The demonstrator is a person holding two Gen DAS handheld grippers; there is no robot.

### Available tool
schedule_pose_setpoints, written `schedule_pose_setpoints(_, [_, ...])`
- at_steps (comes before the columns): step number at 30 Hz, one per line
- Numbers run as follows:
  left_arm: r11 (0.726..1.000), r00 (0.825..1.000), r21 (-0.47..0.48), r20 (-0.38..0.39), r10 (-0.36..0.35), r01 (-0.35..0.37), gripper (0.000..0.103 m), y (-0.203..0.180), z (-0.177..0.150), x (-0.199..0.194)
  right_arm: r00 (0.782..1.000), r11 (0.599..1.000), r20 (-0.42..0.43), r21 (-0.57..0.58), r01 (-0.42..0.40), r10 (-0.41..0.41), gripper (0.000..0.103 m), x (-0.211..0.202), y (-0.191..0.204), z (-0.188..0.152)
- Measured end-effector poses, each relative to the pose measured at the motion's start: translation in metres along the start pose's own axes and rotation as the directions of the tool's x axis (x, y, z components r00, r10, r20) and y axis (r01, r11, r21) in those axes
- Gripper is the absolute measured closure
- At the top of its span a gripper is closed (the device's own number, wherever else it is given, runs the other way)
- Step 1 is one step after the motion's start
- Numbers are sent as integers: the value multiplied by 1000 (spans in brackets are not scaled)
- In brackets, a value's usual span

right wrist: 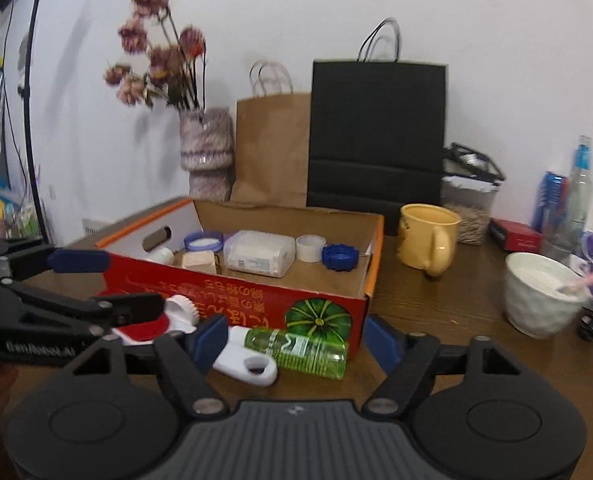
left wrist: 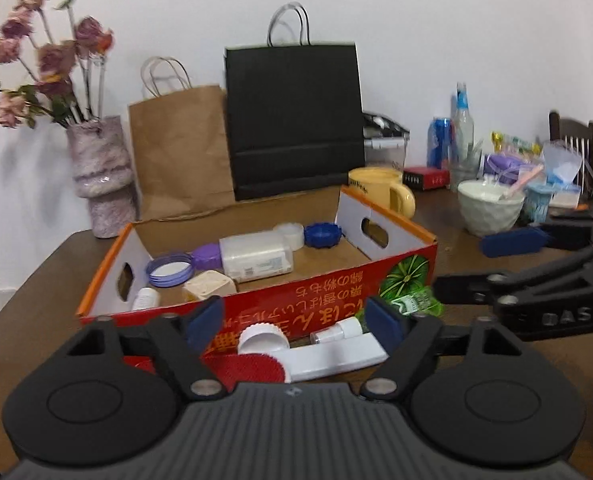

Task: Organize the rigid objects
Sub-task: 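Grasp the white round cap with the left tool while the right tool grasps the green bottle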

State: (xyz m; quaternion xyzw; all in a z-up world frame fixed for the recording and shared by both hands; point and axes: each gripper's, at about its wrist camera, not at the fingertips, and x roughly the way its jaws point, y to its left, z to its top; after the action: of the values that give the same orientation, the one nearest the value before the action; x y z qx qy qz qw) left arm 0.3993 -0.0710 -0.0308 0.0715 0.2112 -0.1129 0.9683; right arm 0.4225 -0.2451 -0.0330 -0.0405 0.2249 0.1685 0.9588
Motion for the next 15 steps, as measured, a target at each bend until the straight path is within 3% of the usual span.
schedule_pose_setpoints(4, [999, 999, -19, -37, 39, -39, 34, 0, -3, 27, 999, 1000, -44, -14, -23, 22, 51, 29, -1, 1])
schedule_pose_setpoints(11, [999, 997, -29, -63, 41, -43, 37, 2, -17, 51, 996, 999, -80, 8, -46, 46, 51, 55, -9, -9])
schedule_pose_setpoints(15, [998, 995, -54, -86, 40, -45, 47, 6, -19, 59, 995, 996, -71, 56, -68, 72, 51, 58, -21, -12])
